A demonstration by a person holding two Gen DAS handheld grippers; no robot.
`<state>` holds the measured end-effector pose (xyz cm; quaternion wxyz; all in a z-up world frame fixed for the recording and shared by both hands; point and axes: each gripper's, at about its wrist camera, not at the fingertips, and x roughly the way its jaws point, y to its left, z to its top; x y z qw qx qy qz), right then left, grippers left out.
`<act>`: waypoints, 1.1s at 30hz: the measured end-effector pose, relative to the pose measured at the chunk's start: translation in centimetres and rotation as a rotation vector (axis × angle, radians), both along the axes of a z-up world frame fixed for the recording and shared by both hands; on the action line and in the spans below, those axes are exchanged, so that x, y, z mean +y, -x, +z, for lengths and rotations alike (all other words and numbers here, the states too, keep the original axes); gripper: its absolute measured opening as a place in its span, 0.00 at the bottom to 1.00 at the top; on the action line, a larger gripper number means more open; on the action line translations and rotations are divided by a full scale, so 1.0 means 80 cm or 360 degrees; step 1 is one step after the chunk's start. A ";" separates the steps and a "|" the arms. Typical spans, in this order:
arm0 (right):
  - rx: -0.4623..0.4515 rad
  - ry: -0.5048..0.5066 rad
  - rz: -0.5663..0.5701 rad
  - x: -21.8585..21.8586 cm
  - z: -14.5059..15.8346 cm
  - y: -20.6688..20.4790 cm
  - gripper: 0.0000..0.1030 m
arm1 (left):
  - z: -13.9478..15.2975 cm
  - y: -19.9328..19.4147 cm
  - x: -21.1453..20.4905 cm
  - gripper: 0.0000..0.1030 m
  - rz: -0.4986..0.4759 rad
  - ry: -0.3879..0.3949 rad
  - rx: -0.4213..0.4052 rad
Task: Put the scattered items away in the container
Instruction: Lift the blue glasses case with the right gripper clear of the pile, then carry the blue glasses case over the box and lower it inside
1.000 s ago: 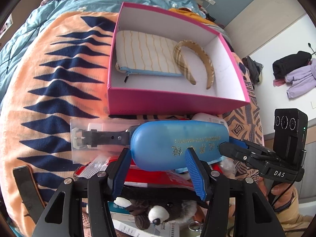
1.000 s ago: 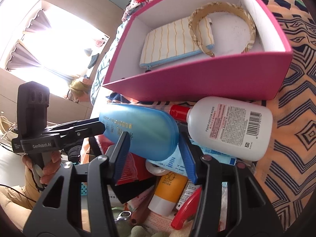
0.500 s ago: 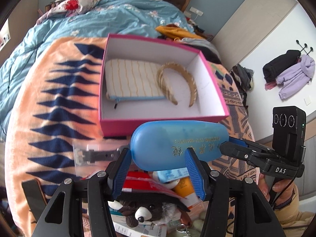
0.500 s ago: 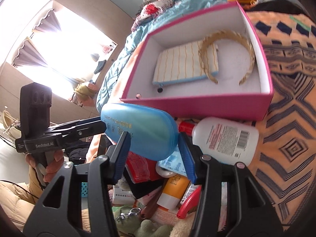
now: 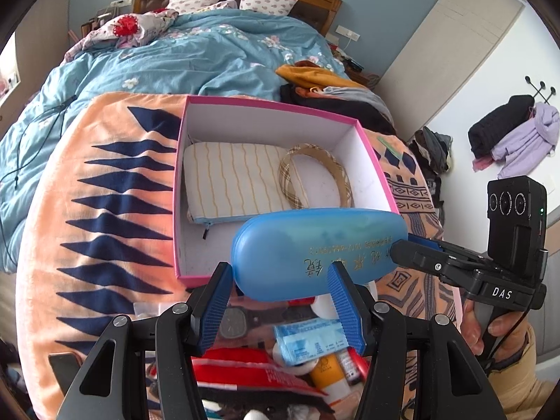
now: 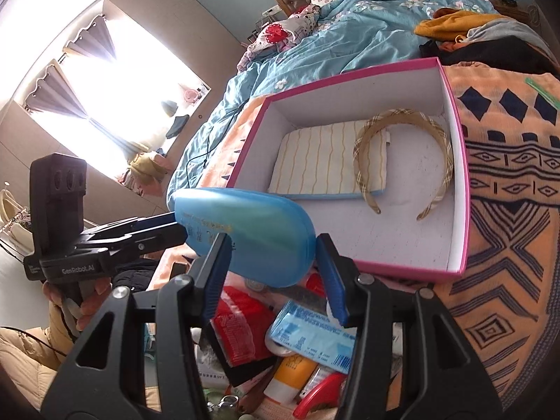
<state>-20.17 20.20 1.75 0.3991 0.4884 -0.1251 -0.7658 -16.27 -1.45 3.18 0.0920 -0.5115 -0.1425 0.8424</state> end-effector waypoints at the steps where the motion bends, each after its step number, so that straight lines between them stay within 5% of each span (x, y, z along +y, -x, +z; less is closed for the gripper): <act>1: -0.0001 -0.0005 0.0003 -0.002 -0.002 0.004 0.51 | -0.003 0.004 0.000 0.56 0.0003 0.0002 -0.0007; 29: -0.0277 -0.0050 0.0015 -0.034 -0.082 0.072 0.51 | -0.076 0.064 -0.014 0.55 0.0094 0.0085 -0.0236; 33: -0.0311 -0.0074 0.0031 -0.040 -0.090 0.080 0.51 | -0.088 0.069 -0.011 0.36 0.0085 0.0089 -0.0276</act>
